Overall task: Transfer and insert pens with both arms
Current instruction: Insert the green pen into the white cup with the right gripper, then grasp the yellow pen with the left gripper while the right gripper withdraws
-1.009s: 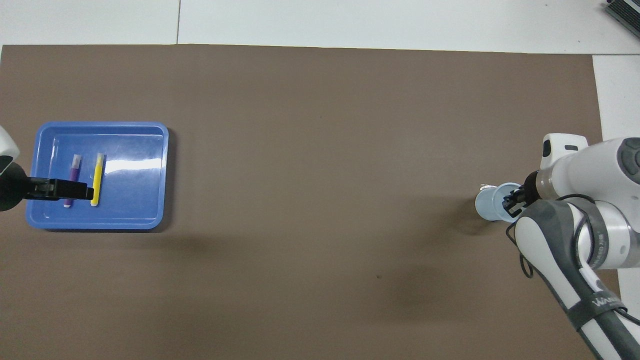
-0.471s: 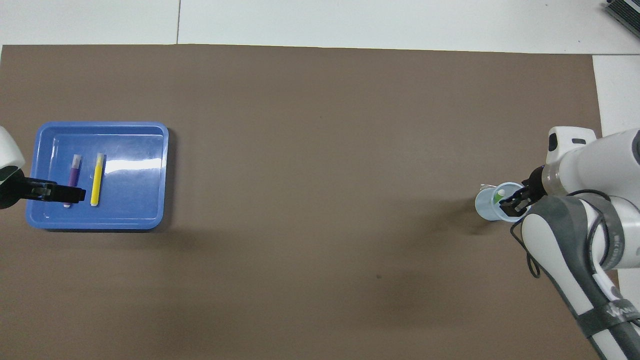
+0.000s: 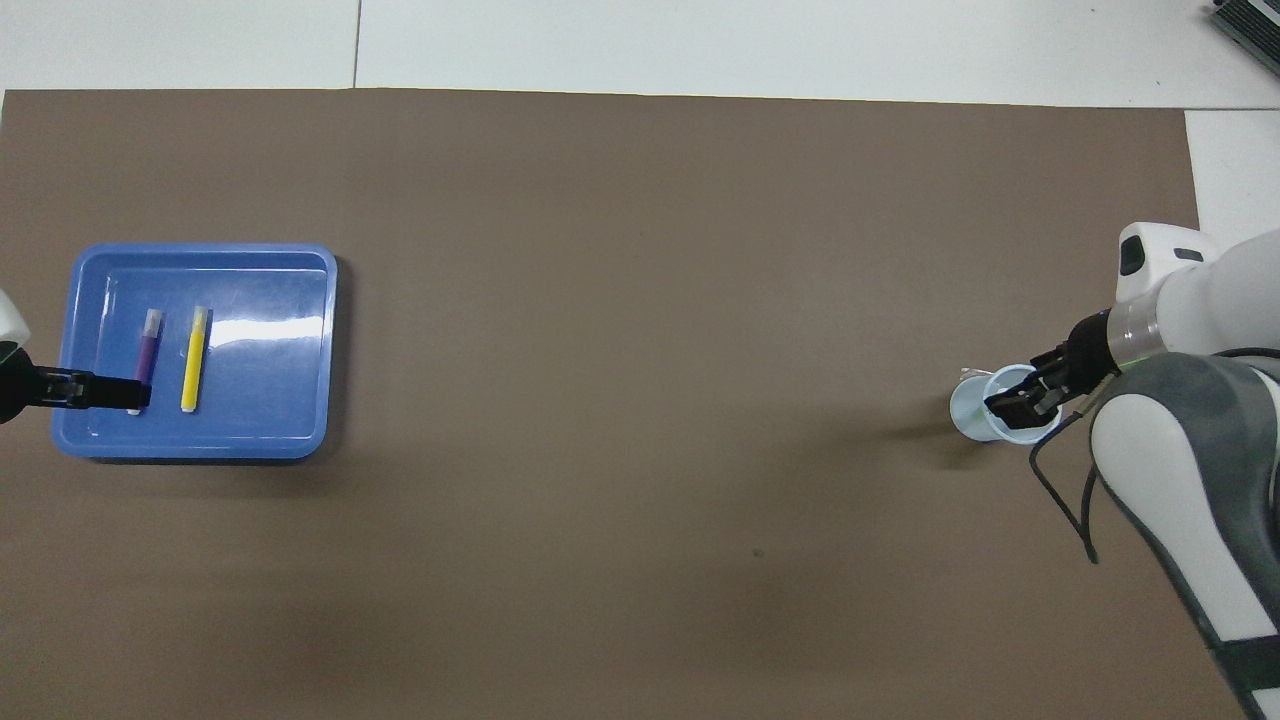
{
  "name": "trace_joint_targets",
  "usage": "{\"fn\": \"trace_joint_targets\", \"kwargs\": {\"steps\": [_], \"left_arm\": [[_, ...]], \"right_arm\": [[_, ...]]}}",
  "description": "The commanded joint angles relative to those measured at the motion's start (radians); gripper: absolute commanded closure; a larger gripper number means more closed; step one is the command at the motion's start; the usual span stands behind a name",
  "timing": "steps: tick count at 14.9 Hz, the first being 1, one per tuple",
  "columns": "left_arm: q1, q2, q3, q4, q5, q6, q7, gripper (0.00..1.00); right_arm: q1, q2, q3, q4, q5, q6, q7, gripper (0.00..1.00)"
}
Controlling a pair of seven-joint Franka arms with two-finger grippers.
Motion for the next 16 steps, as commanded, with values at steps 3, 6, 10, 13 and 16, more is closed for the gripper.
{"fn": "trace_joint_targets", "kwargs": {"steps": [3,6,10,13,16], "left_arm": [[0.008,0.075,-0.009,-0.018,0.016,0.116,0.007,0.00],[0.000,0.117,-0.010,-0.028,0.016,0.159,0.008,0.01],[-0.004,0.169,-0.010,-0.038,0.016,0.231,0.008,0.03],[-0.004,0.212,-0.010,-0.040,0.016,0.283,0.008,0.05],[-0.006,0.224,-0.010,-0.044,0.016,0.298,0.008,0.06]], "right_arm": [[0.008,-0.002,0.002,0.155,0.059,-0.226,0.201,0.00],[0.013,-0.004,0.004,0.162,0.131,-0.245,0.398,0.00],[0.080,-0.013,0.016,0.133,0.268,-0.182,0.804,0.00],[0.117,-0.019,0.018,0.123,0.289,-0.174,0.833,0.00],[0.146,-0.021,0.018,0.108,0.323,-0.119,0.936,0.00]]}}
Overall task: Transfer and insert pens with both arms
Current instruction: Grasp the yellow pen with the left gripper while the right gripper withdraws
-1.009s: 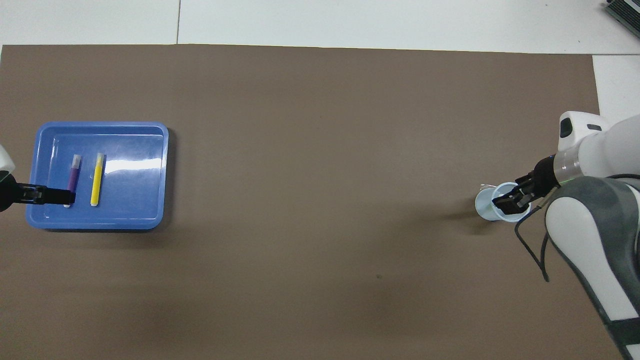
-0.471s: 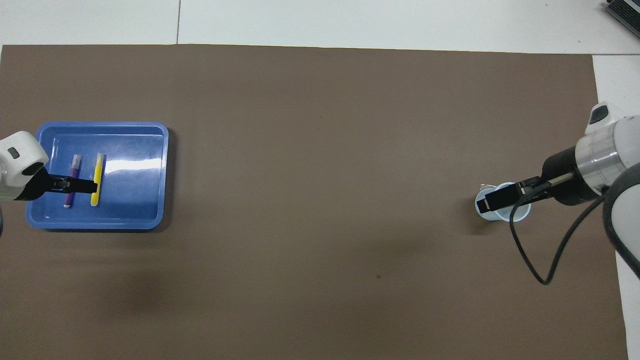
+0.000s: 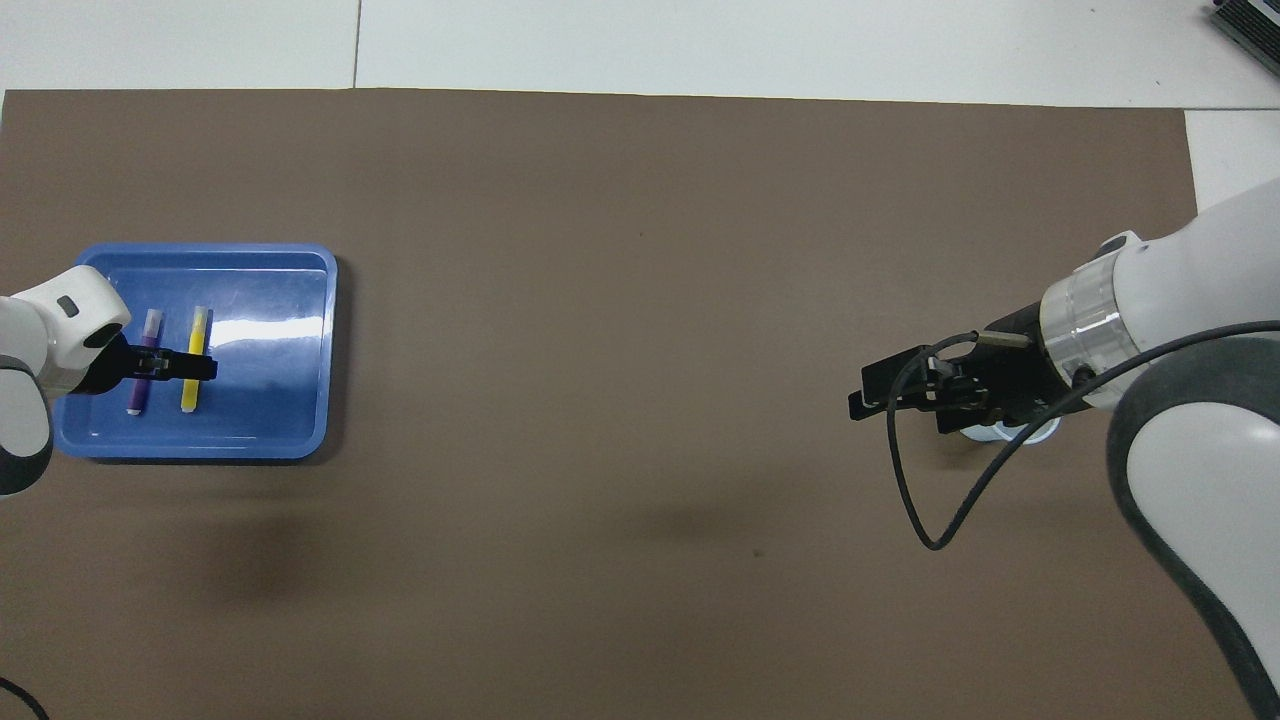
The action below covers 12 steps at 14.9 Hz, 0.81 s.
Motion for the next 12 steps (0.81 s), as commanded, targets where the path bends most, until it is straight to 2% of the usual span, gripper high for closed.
{"fn": "trace_joint_targets", "kwargs": {"steps": [1,3,7,10,12], "left_arm": [[-0.005,0.017,0.002,-0.017,0.016,0.051,0.007,0.07],[-0.005,0.037,0.002,-0.017,0.016,0.071,0.009,0.08],[-0.005,0.063,0.002,-0.019,0.016,0.106,0.009,0.12],[-0.005,0.078,0.002,-0.022,0.016,0.126,0.014,0.14],[-0.005,0.084,0.003,-0.022,0.016,0.137,0.014,0.15]], "right_arm": [[0.020,-0.020,0.001,-0.047,0.066,0.082,0.113,0.00],[0.030,-0.022,0.001,-0.065,0.126,0.133,0.165,0.00],[0.050,-0.063,0.001,-0.174,0.248,0.268,0.175,0.00],[0.102,-0.075,0.001,-0.228,0.275,0.383,0.170,0.00],[0.134,-0.071,-0.001,-0.234,0.284,0.417,0.173,0.00]]}}
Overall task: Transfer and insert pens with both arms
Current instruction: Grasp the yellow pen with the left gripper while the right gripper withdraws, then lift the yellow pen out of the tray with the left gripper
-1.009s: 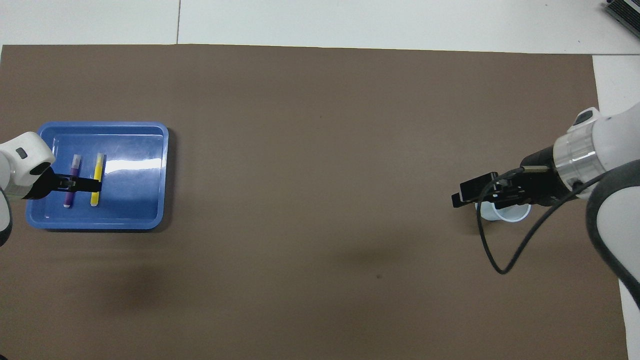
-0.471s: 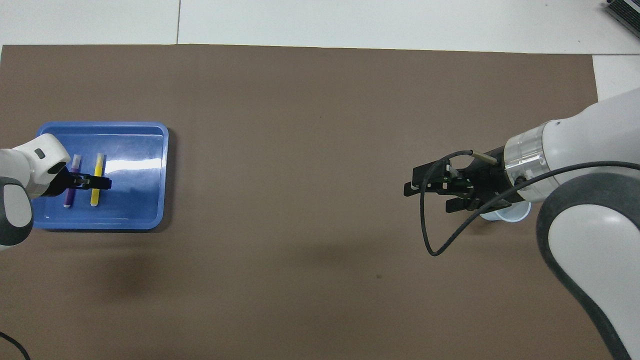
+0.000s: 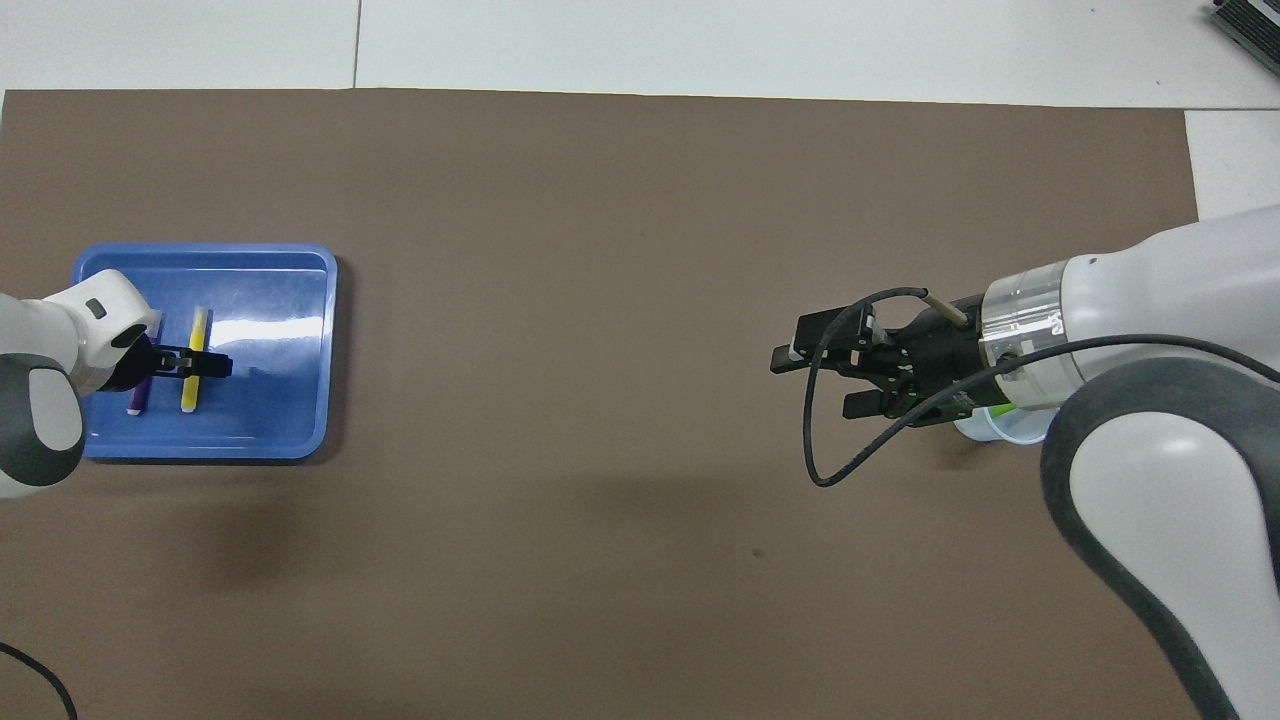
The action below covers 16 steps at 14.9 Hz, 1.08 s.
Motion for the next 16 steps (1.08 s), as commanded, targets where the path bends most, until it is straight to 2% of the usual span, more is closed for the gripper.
{"fn": "trace_joint_targets", "kwargs": {"steps": [1,3,8,9,10,16], "left_arm": [[-0.004,0.006,0.004,-0.017,0.016,0.038,0.009,0.18],[-0.001,0.006,0.004,-0.018,0.016,0.041,0.009,0.30],[-0.002,0.006,0.004,-0.034,0.016,0.061,0.008,0.88],[-0.001,0.006,0.004,-0.034,0.016,0.062,0.006,0.96],[-0.001,0.006,0.004,-0.035,0.016,0.061,0.006,1.00],[0.003,0.006,0.004,-0.026,0.016,0.044,-0.002,1.00]], "right_arm": [[0.026,-0.035,-0.002,-0.051,0.028,0.045,0.009,0.00],[0.026,-0.035,-0.002,-0.053,0.028,0.044,0.010,0.00],[0.026,-0.035,-0.002,-0.051,0.028,0.045,0.018,0.00],[0.026,-0.035,-0.002,-0.051,0.028,0.047,0.024,0.00],[0.026,-0.035,-0.002,-0.051,0.028,0.047,0.027,0.00],[0.024,-0.035,-0.002,-0.051,0.031,0.047,0.056,0.00]]}}
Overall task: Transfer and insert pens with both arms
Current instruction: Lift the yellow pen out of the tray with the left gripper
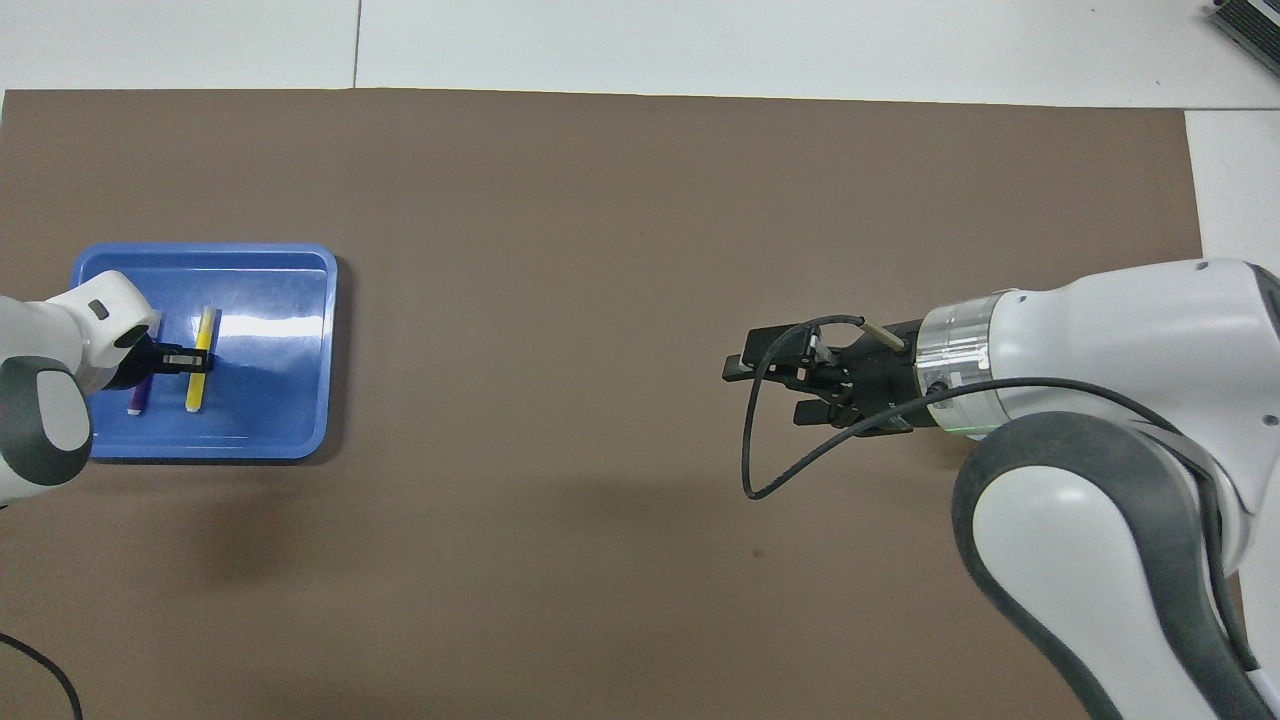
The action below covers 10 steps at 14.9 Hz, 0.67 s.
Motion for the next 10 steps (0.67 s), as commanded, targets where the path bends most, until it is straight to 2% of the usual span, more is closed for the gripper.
{"fn": "trace_joint_targets", "kwargs": {"steps": [1,3,10], "left_arm": [[0.001,-0.003,-0.002,-0.015,0.014,0.001,-0.006,1.00],[-0.005,-0.010,-0.002,0.014,0.014,-0.052,-0.056,1.00],[-0.068,-0.065,-0.013,0.190,0.014,-0.403,-0.326,1.00]], "right_arm": [[-0.005,-0.031,0.002,-0.032,0.030,0.016,0.012,0.00],[-0.005,-0.031,0.002,-0.032,0.030,0.014,0.013,0.00],[-0.004,-0.031,0.002,-0.032,0.029,0.010,0.012,0.00]]}}
